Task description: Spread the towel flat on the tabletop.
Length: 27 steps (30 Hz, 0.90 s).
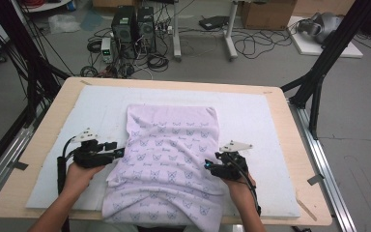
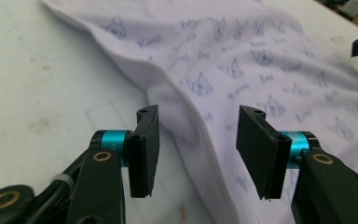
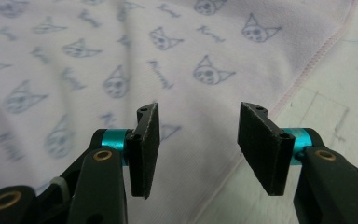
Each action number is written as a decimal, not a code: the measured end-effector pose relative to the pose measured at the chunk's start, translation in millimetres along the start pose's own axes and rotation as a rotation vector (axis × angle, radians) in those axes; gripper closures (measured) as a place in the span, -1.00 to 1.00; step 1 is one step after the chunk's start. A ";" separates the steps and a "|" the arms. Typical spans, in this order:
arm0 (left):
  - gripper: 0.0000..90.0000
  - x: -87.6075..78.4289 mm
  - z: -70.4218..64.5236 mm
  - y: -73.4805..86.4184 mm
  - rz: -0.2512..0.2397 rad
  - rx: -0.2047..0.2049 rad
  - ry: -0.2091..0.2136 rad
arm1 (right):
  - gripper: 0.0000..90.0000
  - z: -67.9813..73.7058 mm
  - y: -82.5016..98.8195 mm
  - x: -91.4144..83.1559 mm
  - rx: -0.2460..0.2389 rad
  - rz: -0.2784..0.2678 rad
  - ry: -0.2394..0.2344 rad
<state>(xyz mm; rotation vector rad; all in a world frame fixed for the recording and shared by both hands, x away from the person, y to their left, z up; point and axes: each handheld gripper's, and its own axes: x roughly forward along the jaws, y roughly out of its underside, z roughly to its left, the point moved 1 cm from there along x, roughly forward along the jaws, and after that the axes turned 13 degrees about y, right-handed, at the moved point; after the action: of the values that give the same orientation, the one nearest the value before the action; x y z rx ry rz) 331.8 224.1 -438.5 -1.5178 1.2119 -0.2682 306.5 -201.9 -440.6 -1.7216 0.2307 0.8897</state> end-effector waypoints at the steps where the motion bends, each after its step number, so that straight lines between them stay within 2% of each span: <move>1: 0.09 6.5 2.0 -1.6 0.016 0.002 0.001 | 0.12 -0.3 -1.8 4.9 -0.011 0.016 0.006; 5: 0.11 25.6 5.8 -0.9 0.072 0.011 -0.033 | 0.29 1.2 -3.0 16.9 -0.058 0.052 0.028; 6: 0.17 28.3 6.1 0.7 0.095 0.015 -0.036 | 0.42 0.3 -2.8 16.8 -0.053 0.044 0.022; 7: 0.31 30.4 5.5 2.7 0.131 0.030 -0.035 | 0.61 -0.3 -2.7 16.1 -0.057 0.043 0.019; 8: 0.60 31.8 3.5 5.0 0.135 0.057 -0.052 | 0.80 -0.4 -2.2 15.2 -0.062 0.047 0.009; 9: 0.75 29.7 1.9 6.3 0.134 0.076 -0.062 | 0.92 0.2 -1.8 14.3 -0.061 0.050 0.002; 10: 0.85 28.0 2.0 6.6 0.139 0.052 -0.053 | 0.93 0.7 -1.1 12.8 -0.077 0.051 -0.001; 11: 0.87 25.8 1.6 7.1 0.140 0.044 -0.051 | 0.95 1.5 -0.5 11.2 -0.078 0.056 -0.005; 14: 0.88 16.0 1.9 10.9 0.150 0.024 -0.029 | 0.95 1.4 2.5 5.6 -0.086 0.071 -0.027; 19: 0.88 -1.2 -0.1 22.6 0.128 -0.032 0.017 | 0.95 1.8 11.9 -6.3 -0.081 0.082 -0.070; 25: 0.87 -16.8 -11.3 31.1 0.152 -0.023 0.053 | 0.95 8.6 25.1 -25.0 -0.108 0.091 -0.116; 27: 0.87 -20.2 -14.7 34.4 0.160 -0.022 0.064 | 0.95 10.0 28.8 -31.3 -0.101 0.098 -0.127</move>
<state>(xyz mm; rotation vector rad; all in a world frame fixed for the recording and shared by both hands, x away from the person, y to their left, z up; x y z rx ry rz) 293.9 236.2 -453.3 -1.4311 1.3830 -0.1993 264.0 -211.9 -442.2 -1.7509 0.1897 1.0946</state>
